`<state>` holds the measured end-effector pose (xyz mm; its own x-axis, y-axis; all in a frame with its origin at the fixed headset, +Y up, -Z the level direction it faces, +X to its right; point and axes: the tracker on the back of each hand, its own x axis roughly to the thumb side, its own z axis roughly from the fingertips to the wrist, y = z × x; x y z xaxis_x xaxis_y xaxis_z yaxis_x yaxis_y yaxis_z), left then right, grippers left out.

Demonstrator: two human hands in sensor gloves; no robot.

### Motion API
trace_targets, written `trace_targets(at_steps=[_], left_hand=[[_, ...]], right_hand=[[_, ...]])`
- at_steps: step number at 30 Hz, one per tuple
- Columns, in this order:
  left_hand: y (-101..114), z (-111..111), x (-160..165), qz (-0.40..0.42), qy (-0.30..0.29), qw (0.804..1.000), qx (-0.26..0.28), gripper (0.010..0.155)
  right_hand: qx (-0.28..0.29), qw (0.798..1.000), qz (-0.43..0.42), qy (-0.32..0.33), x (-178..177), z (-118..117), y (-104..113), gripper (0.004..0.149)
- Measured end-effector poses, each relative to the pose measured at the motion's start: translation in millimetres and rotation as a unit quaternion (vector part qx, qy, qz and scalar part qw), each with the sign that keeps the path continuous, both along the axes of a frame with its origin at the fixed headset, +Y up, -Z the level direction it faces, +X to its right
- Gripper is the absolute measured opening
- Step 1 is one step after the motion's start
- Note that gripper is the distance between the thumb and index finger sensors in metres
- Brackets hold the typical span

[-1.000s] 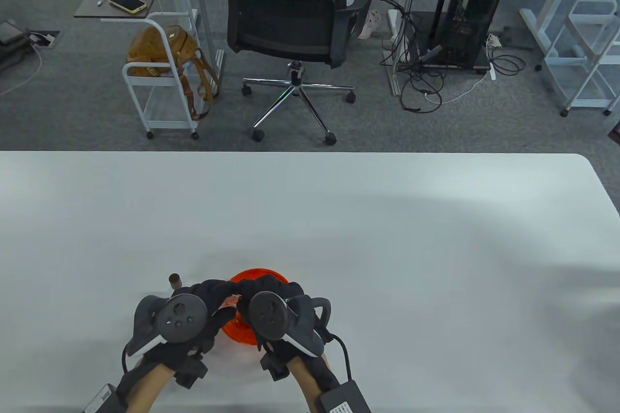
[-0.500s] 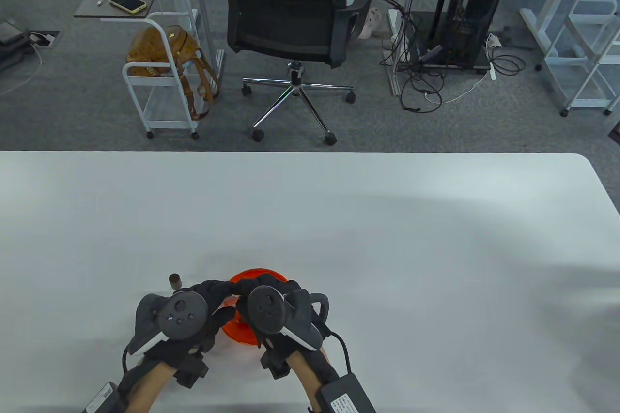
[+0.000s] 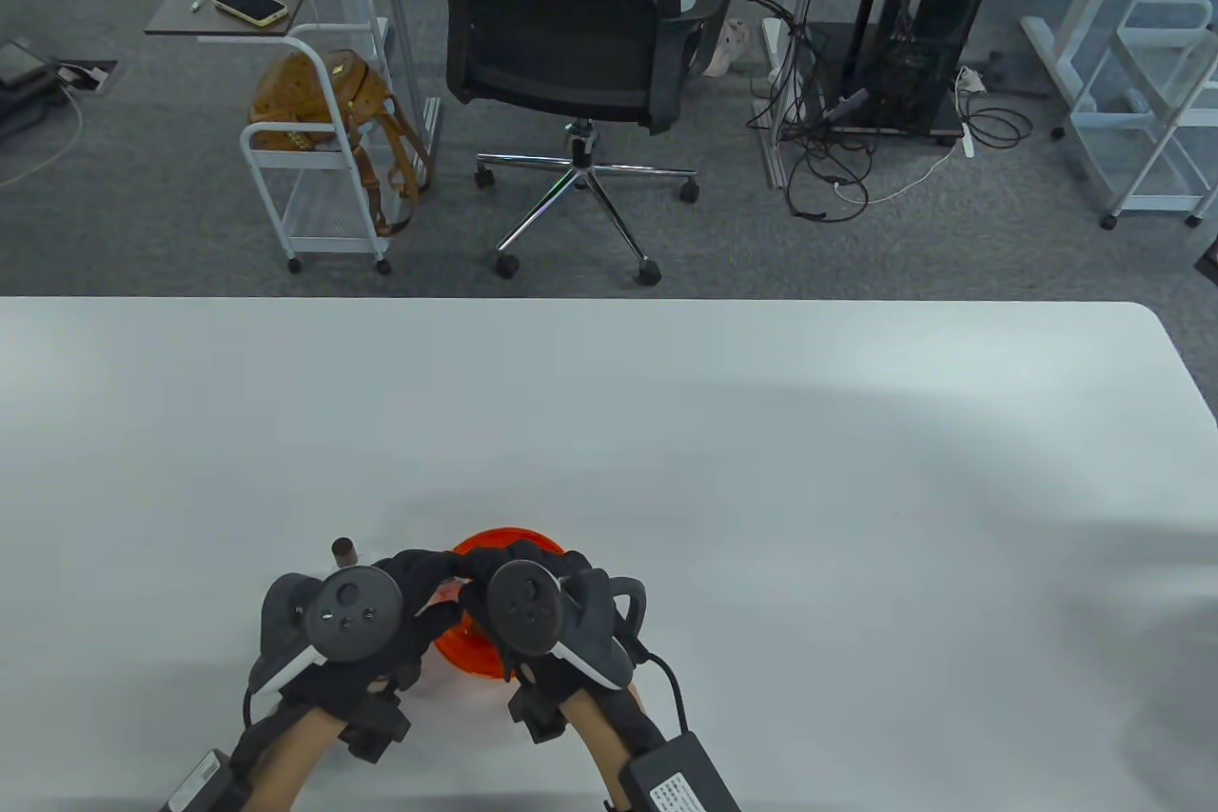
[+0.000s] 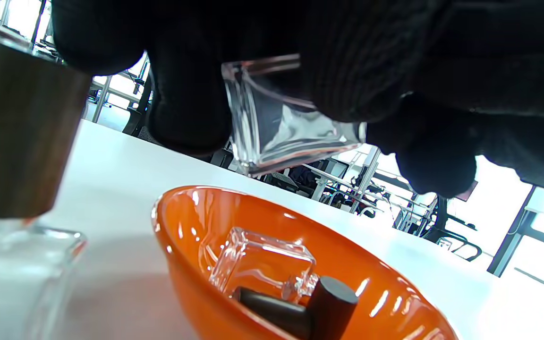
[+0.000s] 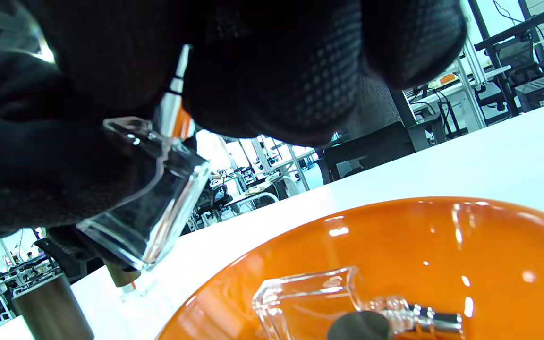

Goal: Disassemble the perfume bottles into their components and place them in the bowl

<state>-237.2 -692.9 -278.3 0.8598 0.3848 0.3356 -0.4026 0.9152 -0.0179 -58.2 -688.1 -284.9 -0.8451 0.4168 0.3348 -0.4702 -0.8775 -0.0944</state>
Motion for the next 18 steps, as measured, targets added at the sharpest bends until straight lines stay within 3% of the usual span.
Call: trace_targets(at_steps=[4, 7, 11, 15, 18], left_hand=[[-0.8, -0.1, 1.9, -0.011, -0.003, 1.0, 0.004, 0.054], [-0.2, -1.0, 1.5, -0.008, 0.003, 1.0, 0.009, 0.054], [-0.6, -0.3, 0.8, -0.003, -0.006, 1.0, -0.002, 0.054], [1.6, 0.3, 2.5, -0.008, 0.0, 1.0, 0.013, 0.054], [0.2, 0.1, 1.7, 0.0, -0.007, 1.0, 0.005, 0.054]], right_hand=[[-0.004, 1.0, -0.003, 0.002, 1.6, -0.3, -0.2, 0.041], [0.001, 1.0, 0.006, 0.002, 1.2, 0.7, 0.9, 0.049], [0.012, 1.0, -0.007, -0.005, 1.8, 1.0, 2.8, 0.041], [0.005, 1.0, 0.005, 0.008, 0.3, 2.9, 0.9, 0.048], [0.02, 1.0, 0.005, -0.004, 0.9, 2.2, 1.7, 0.043]])
